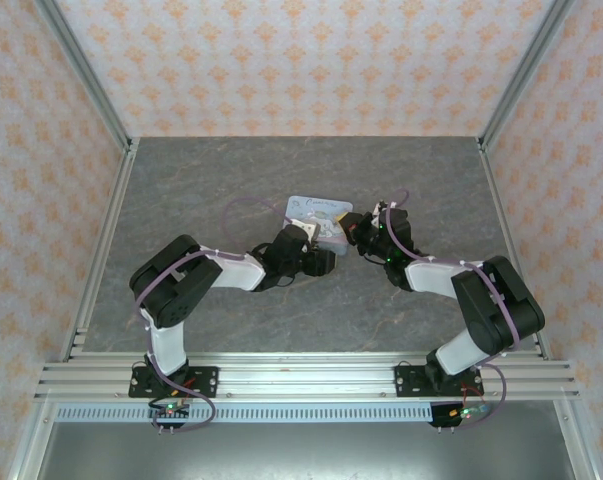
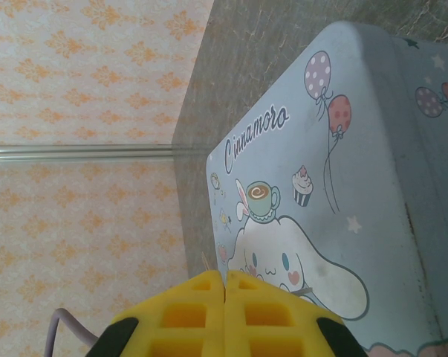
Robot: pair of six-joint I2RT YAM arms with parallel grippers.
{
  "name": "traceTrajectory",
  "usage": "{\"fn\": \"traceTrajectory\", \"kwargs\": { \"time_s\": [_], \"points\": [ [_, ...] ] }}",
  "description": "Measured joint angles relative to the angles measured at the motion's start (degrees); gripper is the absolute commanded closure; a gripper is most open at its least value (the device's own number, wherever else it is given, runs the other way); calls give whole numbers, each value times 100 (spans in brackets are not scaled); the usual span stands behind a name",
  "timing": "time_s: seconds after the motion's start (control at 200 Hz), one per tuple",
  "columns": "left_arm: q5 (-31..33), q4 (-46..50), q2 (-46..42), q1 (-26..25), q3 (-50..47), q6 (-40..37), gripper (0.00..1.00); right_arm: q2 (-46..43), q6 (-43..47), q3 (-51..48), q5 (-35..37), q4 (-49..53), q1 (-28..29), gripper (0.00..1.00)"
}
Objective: Unlock a padlock with a key
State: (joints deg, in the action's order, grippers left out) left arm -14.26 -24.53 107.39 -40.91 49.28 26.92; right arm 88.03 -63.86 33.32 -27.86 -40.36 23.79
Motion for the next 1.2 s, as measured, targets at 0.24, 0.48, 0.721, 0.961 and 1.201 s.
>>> {"fn": "traceTrajectory", "kwargs": {
  "time_s": [0.24,0.48,0.721,0.961,1.201],
  "points": [
    [66,-74,79,0,52,4,31,0,0,0,0,0,0,100],
    [-212,-356,140,4,72,269,37,0,0,0,44,0,-13,100],
    [-518,-800,138,17,57,800,37,0,0,-31,46,0,-22,100],
    [-616,-1091,219,68,28,1165,37,0,0,-85,50,0,-50,100],
    [-608,-1196,442,79,35,1200,37,2,0,-111,63,-2,-72,100]
  ]
}}
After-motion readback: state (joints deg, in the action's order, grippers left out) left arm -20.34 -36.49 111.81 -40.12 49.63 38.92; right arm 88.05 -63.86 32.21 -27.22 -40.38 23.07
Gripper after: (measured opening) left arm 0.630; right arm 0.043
